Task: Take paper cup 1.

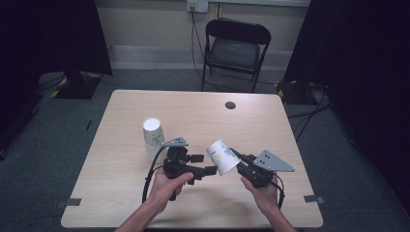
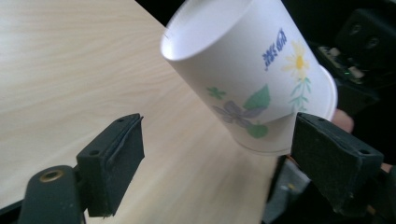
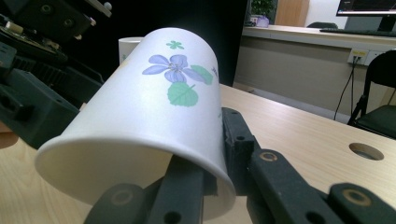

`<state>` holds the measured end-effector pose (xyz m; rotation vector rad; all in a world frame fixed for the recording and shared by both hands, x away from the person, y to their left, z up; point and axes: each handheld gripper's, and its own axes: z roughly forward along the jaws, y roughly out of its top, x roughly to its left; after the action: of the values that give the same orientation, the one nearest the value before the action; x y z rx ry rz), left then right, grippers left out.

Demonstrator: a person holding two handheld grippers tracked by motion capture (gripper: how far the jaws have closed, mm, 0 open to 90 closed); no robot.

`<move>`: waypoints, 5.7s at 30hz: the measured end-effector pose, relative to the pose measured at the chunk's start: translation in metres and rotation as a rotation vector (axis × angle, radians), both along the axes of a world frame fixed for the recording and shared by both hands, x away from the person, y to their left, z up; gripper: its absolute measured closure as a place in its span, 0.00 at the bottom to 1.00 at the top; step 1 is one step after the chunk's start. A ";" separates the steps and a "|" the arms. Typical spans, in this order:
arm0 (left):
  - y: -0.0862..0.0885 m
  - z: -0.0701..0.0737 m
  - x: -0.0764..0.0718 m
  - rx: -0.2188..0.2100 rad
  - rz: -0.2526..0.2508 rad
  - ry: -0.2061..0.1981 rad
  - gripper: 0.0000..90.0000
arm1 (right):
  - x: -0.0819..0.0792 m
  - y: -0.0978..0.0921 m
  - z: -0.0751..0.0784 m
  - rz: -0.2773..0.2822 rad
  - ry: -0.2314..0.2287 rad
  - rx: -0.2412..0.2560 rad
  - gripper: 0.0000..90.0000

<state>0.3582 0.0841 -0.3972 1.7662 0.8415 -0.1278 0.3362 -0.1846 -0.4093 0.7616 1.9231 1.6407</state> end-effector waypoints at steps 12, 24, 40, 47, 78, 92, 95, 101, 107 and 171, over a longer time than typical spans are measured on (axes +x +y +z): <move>-0.007 -0.001 -0.013 0.205 0.038 -0.264 0.25 | 0.007 -0.012 0.002 0.002 0.130 -0.066 0.95; -0.011 -0.006 -0.014 0.311 -0.014 -0.316 0.24 | 0.016 -0.013 0.000 0.058 0.294 -0.118 0.96; -0.016 -0.012 -0.020 0.401 -0.066 -0.359 0.23 | 0.023 -0.009 -0.005 0.157 0.471 -0.222 0.96; -0.022 -0.013 -0.024 0.456 -0.119 -0.399 0.19 | 0.025 -0.004 -0.010 0.210 0.535 -0.260 0.96; -0.059 -0.031 -0.049 0.647 -0.351 -0.603 0.18 | 0.036 0.018 -0.025 0.331 0.763 -0.330 0.96; -0.069 -0.035 -0.057 0.641 -0.350 -0.667 0.23 | 0.037 0.025 -0.029 0.316 0.840 -0.305 0.97; -0.070 -0.034 -0.057 0.686 -0.371 -0.705 0.22 | 0.036 0.027 -0.030 0.321 0.854 -0.305 0.97; -0.069 -0.034 -0.057 0.680 -0.360 -0.704 0.25 | 0.035 0.028 -0.030 0.323 0.870 -0.292 0.97; -0.068 -0.036 -0.056 0.614 -0.320 -0.689 0.27 | 0.036 0.027 -0.030 0.307 0.870 -0.279 0.95; -0.019 -0.029 -0.021 0.244 -0.025 -0.377 0.29 | 0.029 -0.012 0.007 0.193 0.516 -0.013 0.56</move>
<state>0.3374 0.0654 -0.4265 1.9466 0.5773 0.2961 0.3648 -0.1971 -0.4019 1.1084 2.4223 1.6527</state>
